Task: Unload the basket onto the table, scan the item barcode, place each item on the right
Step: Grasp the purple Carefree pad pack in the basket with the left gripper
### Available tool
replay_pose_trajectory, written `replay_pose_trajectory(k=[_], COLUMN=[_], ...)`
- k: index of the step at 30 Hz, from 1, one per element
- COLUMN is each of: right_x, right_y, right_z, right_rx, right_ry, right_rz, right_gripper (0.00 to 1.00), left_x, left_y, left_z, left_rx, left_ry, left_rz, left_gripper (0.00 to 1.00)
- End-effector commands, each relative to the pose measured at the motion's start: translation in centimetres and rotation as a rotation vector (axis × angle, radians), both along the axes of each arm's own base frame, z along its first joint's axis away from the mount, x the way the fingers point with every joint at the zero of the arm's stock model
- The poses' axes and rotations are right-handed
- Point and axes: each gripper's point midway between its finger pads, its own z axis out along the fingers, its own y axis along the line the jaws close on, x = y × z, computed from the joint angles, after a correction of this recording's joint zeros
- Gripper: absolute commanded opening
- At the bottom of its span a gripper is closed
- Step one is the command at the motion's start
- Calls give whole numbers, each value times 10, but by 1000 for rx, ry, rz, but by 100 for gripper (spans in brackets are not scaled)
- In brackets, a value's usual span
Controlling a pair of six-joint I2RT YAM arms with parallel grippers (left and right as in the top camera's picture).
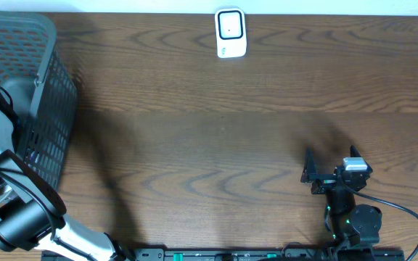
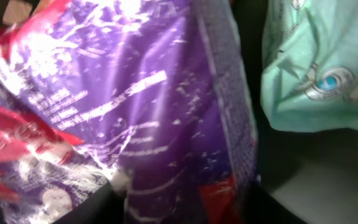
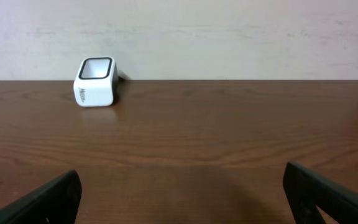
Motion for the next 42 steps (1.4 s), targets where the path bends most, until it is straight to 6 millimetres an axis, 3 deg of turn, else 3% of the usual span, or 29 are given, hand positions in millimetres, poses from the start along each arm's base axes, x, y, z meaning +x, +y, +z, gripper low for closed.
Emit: replay_pose_trajectory(k=[1,6,10,14,19,25,27,30,36,42], right_x=[0,0,0,0,0,0,0,0,0,0], right_y=[2,2,2,2,2,2,2,2,2,2], right_z=[-1,-1,-1,-1,-1,-1,-1,-1,-1,-1], right_rx=[10,10,10,10,10,10,10,10,10,10], right_ry=[1,1,1,1,1,1,1,1,1,1], right_rz=[7,7,7,7,7,7,7,7,7,7], right_gripper=[99,99,99,99,99,99,99,99,99,99], left_x=[-8,-5,14,43,72,59,54,51,54,62], left_y=[-7,-13,-17,-22,-37,-49,-53,-54,-52,-46], left_z=[-10,-3,26,79,171,265,278,281,249,201], left_rx=[-30,-58,-70,-52,26,184,209,217,145,58], left_ry=[28,3,-131,-358,-715,-973,-1002,-1007,-920,-785], left_rz=[8,3,-13,-58,-156,-166,-175,-176,-150,-149], left_gripper=[8,7,7,7,7,7,7,7,64,91])
